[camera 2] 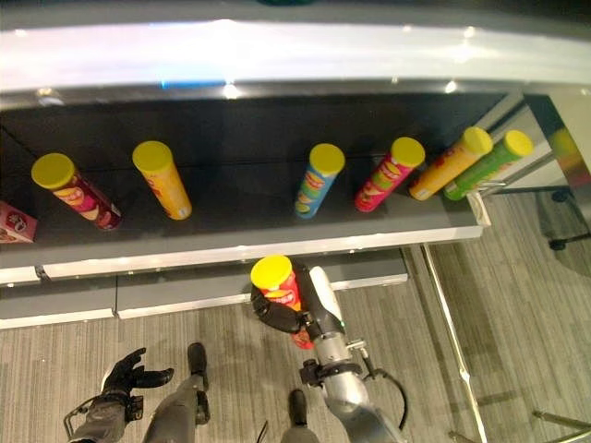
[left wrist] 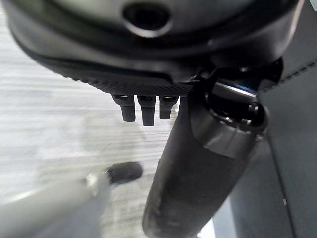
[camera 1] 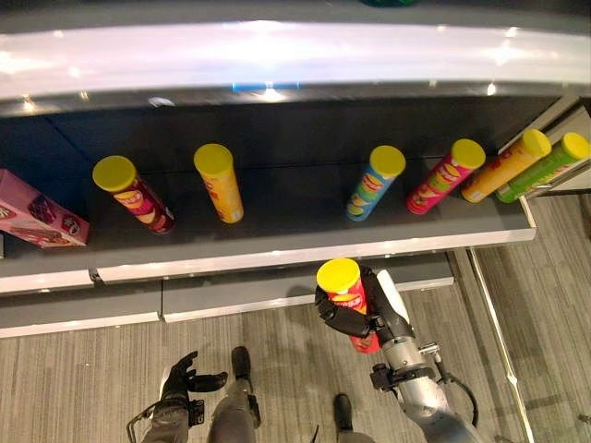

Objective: Put the goods on the table back onto the shelves and tidy them up.

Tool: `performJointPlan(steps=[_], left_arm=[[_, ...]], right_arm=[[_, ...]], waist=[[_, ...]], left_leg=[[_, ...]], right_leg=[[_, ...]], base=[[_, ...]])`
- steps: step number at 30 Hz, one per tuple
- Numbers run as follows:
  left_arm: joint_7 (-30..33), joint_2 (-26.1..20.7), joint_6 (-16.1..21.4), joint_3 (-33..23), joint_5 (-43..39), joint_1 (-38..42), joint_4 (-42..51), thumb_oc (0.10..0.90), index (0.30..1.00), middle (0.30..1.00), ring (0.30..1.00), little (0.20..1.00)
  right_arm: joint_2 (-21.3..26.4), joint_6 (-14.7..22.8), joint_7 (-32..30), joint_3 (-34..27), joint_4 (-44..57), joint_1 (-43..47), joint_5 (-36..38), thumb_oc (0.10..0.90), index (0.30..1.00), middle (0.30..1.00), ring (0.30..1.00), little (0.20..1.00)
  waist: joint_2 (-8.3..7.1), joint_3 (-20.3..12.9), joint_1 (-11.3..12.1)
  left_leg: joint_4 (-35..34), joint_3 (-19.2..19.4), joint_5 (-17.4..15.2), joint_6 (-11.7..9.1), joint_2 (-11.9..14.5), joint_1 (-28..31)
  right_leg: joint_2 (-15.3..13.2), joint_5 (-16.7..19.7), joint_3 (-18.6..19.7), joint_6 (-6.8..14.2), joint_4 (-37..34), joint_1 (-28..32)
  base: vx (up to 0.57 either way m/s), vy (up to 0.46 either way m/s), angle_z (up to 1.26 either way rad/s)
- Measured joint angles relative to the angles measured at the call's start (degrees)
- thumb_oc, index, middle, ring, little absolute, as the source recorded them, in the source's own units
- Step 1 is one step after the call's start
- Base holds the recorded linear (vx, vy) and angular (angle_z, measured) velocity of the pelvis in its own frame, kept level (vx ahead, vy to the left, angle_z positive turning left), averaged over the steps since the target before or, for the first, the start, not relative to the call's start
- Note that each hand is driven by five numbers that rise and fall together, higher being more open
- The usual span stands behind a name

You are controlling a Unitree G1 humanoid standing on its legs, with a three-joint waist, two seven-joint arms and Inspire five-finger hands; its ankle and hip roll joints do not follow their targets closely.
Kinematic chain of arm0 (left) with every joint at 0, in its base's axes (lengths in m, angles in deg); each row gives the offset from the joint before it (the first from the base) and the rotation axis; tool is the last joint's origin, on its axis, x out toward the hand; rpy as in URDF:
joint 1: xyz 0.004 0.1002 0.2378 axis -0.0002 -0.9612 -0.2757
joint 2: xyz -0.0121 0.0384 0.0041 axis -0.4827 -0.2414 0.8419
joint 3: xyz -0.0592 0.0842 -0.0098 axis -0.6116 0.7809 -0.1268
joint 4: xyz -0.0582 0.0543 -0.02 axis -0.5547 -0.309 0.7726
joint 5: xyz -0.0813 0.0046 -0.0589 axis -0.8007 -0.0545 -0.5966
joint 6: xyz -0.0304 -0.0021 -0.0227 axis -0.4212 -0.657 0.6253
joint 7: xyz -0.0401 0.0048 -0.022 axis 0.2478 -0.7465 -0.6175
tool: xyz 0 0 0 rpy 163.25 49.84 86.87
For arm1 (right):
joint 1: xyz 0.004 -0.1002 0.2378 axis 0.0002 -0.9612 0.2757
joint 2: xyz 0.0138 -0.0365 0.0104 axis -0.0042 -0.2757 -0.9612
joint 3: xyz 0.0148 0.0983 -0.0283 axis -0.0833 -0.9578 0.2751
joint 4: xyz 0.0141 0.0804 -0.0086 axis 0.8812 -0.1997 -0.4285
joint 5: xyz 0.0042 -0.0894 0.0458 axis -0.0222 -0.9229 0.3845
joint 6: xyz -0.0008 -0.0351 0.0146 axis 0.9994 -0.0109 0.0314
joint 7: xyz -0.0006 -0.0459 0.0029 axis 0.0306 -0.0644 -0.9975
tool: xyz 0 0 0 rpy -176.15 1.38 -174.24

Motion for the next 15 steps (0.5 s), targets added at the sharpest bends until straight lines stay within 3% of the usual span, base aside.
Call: performJointPlan(steps=[2,4,6,10,15], left_arm=[[-0.2,1.3,0.0,1.0,0.0,-1.5,-0.2,0.8,0.9,0.9,0.9,0.9],[-1.0,3.0,-0.1,1.0,-1.0,-1.5,-0.2,0.8,0.9,0.9,0.9,0.9],[-1.0,4.0,-0.5,1.0,-0.6,-1.7,-0.4,0.8,0.9,0.9,0.9,0.9],[-0.9,4.3,-0.6,0.9,-0.6,-1.6,-0.6,0.8,0.9,0.9,0.9,0.9],[-0.7,4.3,-0.6,3.4,-0.8,-2.2,-0.2,0.8,0.9,0.9,0.9,0.9]], right_arm=[[0.9,0.0,-0.1,-1.3,0.0,-0.5,-0.4,0.4,0.3,0.3,0.3,0.3],[1.1,0.0,-1.1,-3.5,-0.1,-2.8,-0.5,0.4,0.3,0.3,0.3,0.3],[0.7,0.0,-1.0,-3.5,-0.1,-6.3,-0.5,0.4,0.3,0.3,0.3,0.3],[0.5,-0.1,-1.0,0.9,-0.1,-8.3,-0.4,0.4,0.3,0.3,0.3,0.3],[-5.5,-0.1,-2.4,3.1,-0.9,-2.6,2.1,0.4,0.3,0.3,0.3,0.3]], waist=[[0.11,-0.1,-0.6],[0.85,-0.5,-1.9],[1.04,-2.1,-3.4],[1.34,-5.4,-3.3],[1.52,-7.3,-2.6]], left_leg=[[-0.9,-1.2,0.7,-1.1,1.0,0.4],[-2.6,-2.3,0.9,-1.4,1.7,0.7],[-3.7,-2.1,0.9,-1.4,1.3,1.7],[-6.8,-1.1,1.0,-1.2,-0.5,3.7],[-8.3,-0.9,1.8,-0.2,-3.2,3.8]], right_leg=[[1.6,-1.6,-0.1,-2.8,0.0,0.6],[2.7,-1.3,-0.4,-3.9,0.0,0.6],[2.5,-1.0,0.0,-4.2,0.0,0.8],[0.4,-0.9,-0.2,-4.3,0.0,1.4],[-1.7,-0.8,-0.4,-4.2,0.1,1.4]], base=[[-0.01,0.007,0.07],[0.0,0.054,0.12],[0.02,0.075,-0.07],[0.05,0.099,0.05],[0.07,0.086,0.14]])
